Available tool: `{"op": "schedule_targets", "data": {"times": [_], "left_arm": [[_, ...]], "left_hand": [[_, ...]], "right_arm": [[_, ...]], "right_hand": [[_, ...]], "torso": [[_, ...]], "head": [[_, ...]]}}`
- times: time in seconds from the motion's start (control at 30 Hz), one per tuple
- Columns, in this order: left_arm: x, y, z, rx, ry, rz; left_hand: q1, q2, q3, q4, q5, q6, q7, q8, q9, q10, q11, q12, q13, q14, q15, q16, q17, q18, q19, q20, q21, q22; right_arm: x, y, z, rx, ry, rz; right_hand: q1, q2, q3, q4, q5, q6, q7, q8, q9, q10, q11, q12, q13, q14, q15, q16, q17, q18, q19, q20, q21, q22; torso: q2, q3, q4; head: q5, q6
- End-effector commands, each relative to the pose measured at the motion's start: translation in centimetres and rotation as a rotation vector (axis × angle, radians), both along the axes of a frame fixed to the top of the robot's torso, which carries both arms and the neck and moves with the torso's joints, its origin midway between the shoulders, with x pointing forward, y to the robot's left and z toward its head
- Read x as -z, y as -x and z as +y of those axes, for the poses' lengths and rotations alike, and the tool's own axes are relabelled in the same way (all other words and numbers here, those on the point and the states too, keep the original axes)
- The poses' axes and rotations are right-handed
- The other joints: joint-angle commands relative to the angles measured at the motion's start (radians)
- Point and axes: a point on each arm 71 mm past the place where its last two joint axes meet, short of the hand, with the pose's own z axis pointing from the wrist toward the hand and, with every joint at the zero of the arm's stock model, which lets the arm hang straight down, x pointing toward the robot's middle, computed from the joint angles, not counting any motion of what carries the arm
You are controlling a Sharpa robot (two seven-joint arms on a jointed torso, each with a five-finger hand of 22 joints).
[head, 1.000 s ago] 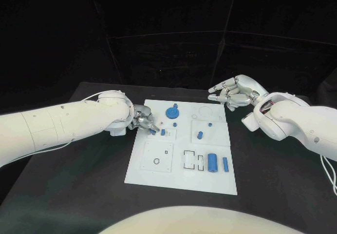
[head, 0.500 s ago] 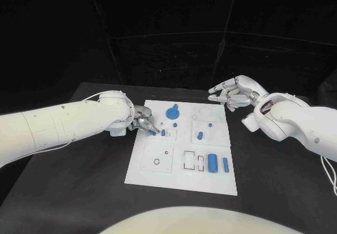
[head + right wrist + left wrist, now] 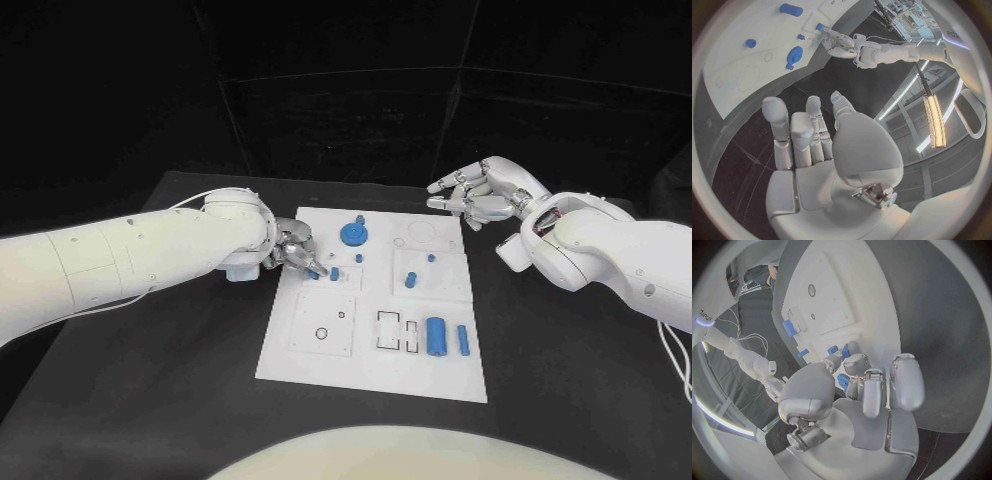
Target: Assemble the parts on the task board
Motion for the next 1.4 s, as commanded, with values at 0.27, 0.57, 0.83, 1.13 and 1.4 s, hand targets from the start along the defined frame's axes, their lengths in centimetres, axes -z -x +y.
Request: {"op": "schedule_targets", "data": {"times": [0.27, 0.57, 0.83, 1.13, 1.4], "left_arm": [[0.0, 0.0, -0.2, 0.002, -0.007, 0.001], [0.0, 0.1, -0.3, 0.002, -0.002, -0.004], [0.0, 0.0, -0.1, -0.005, -0.002, -0.009], [-0.4, -0.1, 0.5, -0.051, 0.039, -0.049], [-1.4, -0.6, 1.0, -0.201, 0.218, -0.097]], "left_hand": [[-0.024, -0.012, -0.008, 0.012, 0.004, -0.005, 0.003, -0.006, 0.002, -0.007, 0.006, -0.008, -0.002, 0.104, -0.003, 0.003, 0.263, -0.007, 0.022, -0.002, -0.006, -0.001], [-0.037, -0.019, -0.015, 0.021, 0.004, -0.003, 0.003, -0.006, 0.003, -0.006, 0.006, -0.006, 0.000, 0.104, -0.003, 0.003, 0.263, -0.008, 0.022, -0.002, -0.004, 0.002], [-0.041, -0.019, -0.017, 0.024, 0.004, -0.003, 0.003, -0.006, 0.003, -0.006, 0.006, -0.007, -0.001, 0.104, -0.003, 0.003, 0.263, -0.007, 0.022, -0.002, -0.005, 0.001], [-0.067, -0.036, -0.043, 0.046, 0.004, -0.025, 0.010, -0.022, -0.001, -0.022, 0.010, -0.026, -0.026, 0.104, 0.000, 0.003, 0.263, -0.005, 0.018, -0.001, -0.018, -0.012], [-0.017, -0.045, -0.022, 0.038, 0.004, -0.149, 0.073, -0.122, -0.055, -0.227, 0.067, -0.254, -0.291, 0.072, 0.045, -0.064, 0.159, 0.031, -0.052, 0.032, -0.210, -0.214]], "right_arm": [[-0.2, 0.0, 0.1, -0.007, -0.007, -0.008], [-0.2, 0.0, 0.1, -0.008, -0.007, -0.007], [-0.1, 0.0, 0.1, -0.007, -0.006, -0.006], [-0.1, 0.0, 0.0, -0.006, -0.006, -0.006], [-0.1, -0.1, 0.1, -0.006, -0.006, -0.006]], "right_hand": [[-0.003, 0.005, -0.004, 0.002, 0.007, -0.006, -0.001, -0.002, 0.000, -0.005, -0.002, -0.005, -0.001, 0.006, 0.002, -0.002, 0.001, 0.017, -0.008, 0.002, -0.004, -0.001], [-0.003, 0.005, -0.004, 0.002, 0.007, -0.006, -0.001, -0.002, 0.000, -0.005, -0.002, -0.005, -0.001, 0.006, 0.002, -0.002, 0.001, 0.017, -0.008, 0.002, -0.004, -0.001], [-0.003, 0.005, -0.004, 0.002, 0.007, -0.006, -0.001, -0.002, 0.000, -0.005, -0.002, -0.005, -0.001, 0.006, 0.002, -0.002, 0.001, 0.017, -0.008, 0.002, -0.004, -0.001], [-0.003, 0.005, -0.006, 0.003, 0.007, -0.007, 0.000, -0.002, -0.001, -0.008, -0.002, -0.007, -0.003, 0.006, 0.003, -0.004, 0.001, 0.017, -0.009, 0.002, -0.005, -0.002], [-0.003, 0.005, -0.006, 0.003, 0.007, -0.007, 0.000, -0.002, -0.001, -0.008, -0.002, -0.007, -0.003, 0.006, 0.003, -0.004, 0.001, 0.017, -0.009, 0.002, -0.005, -0.002]], "torso": [[0.000, -0.0005, 0.0003], [0.000, -0.0007, 0.0011], [0.000, -0.0001, -0.0001], [0.001, -0.0003, 0.0002], [0.001, -0.0009, -0.0010]], "head": [[-0.001, 0.001], [-0.002, 0.002], [-0.002, 0.005], [-0.003, 0.005], [-0.003, 0.005]]}}
